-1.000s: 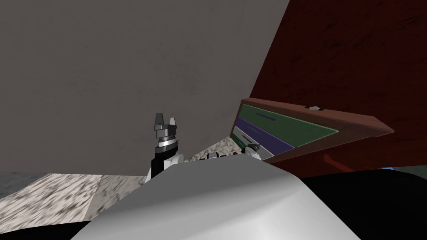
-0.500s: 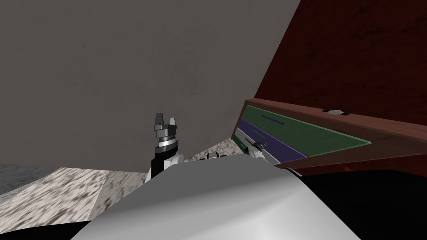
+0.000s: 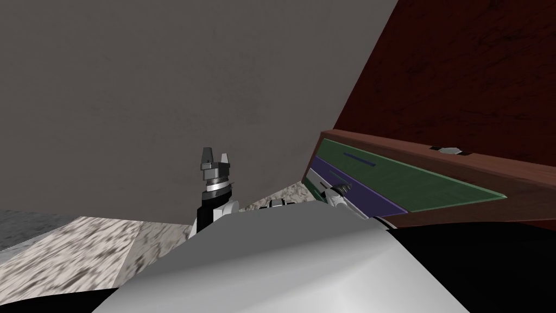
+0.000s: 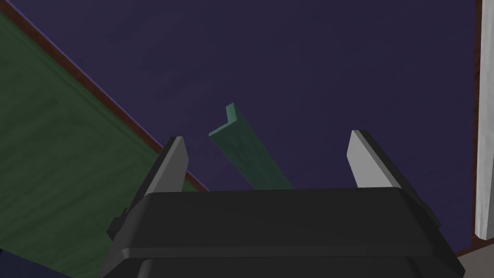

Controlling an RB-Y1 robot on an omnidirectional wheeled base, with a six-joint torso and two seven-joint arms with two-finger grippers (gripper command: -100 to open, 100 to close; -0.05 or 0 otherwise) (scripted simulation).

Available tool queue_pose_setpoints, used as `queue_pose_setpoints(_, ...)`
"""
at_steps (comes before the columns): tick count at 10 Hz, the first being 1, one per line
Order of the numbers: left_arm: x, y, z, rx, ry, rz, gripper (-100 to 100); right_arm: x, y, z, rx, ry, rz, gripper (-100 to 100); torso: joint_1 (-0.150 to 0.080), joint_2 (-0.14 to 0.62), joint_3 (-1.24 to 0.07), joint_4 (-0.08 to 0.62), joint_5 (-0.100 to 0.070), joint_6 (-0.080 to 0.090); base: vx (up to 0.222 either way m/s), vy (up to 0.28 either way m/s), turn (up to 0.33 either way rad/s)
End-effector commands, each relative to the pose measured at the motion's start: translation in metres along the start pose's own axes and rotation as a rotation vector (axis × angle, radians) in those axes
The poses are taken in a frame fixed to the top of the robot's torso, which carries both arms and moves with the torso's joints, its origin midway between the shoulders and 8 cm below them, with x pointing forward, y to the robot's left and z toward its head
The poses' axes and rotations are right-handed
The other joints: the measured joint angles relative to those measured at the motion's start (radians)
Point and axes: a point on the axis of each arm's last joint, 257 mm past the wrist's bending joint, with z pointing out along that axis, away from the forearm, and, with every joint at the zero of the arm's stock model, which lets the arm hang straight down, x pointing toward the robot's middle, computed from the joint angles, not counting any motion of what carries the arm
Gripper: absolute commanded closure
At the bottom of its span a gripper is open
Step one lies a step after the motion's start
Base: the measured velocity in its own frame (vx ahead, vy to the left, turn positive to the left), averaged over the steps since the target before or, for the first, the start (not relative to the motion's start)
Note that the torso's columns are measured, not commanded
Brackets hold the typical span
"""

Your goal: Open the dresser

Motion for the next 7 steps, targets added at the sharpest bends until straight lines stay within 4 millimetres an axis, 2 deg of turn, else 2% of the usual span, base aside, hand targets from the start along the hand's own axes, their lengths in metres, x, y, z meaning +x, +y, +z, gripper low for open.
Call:
queue_pose_setpoints(1,0.0,0.0,0.0,0.0,0.0,0.0,0,0.0,0.0,0.0,0.0,0.0,0.0,100,0.003,0.001,0.0,0.0,0.0,0.0,0.004,-0.012,-0.011)
queue_pose_setpoints(7,0.0,0.0,0.0,0.0,0.0,-0.001,0,-0.01,-0.003,0.003,0.0,-0.008,0.001,100,0.005,0.004,0.002,0.001,0.001,0.0,-0.053,0.168,-0.013)
